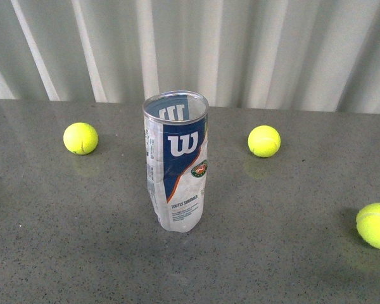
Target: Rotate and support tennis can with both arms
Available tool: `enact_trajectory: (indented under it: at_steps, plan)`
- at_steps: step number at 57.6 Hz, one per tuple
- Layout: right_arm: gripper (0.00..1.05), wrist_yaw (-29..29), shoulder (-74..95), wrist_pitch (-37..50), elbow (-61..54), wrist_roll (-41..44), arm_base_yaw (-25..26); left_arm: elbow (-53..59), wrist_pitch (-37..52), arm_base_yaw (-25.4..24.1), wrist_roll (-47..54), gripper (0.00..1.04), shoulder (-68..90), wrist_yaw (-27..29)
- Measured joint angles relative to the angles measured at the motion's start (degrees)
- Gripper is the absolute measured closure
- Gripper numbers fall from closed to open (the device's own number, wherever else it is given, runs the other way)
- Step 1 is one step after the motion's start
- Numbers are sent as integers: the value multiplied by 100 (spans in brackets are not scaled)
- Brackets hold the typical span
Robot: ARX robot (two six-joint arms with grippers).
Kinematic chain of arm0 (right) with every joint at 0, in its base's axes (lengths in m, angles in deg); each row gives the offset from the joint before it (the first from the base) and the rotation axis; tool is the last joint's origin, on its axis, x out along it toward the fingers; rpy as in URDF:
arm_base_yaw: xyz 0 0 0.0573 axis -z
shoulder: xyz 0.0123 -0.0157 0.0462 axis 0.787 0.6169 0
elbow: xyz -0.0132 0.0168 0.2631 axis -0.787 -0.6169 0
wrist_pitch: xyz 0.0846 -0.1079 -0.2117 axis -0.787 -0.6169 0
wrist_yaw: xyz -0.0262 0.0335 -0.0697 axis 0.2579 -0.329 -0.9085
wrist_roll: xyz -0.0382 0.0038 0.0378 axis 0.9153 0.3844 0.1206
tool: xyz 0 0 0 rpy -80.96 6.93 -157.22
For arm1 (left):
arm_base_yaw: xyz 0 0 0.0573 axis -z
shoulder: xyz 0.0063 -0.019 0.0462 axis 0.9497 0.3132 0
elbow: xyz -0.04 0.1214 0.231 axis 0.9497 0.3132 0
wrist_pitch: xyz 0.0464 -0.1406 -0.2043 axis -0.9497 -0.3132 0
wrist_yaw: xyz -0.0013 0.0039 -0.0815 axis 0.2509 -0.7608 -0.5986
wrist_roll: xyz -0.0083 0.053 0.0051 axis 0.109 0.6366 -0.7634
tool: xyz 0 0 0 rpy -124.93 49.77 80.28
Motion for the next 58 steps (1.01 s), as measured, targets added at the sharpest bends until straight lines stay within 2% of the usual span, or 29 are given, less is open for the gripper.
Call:
enact_trajectory:
  at_steps: [51,55,58]
  plan:
    - [7,0,0,0,0,0,0,448,-918,0,-2,101,-1532,-2]
    - [7,0,0,0,0,0,0,446,-1652,0,-2,101,-2076,-11]
    - [7,0,0,-2,0,-2,0,448,-1856,0,-2,101,-2341,-2]
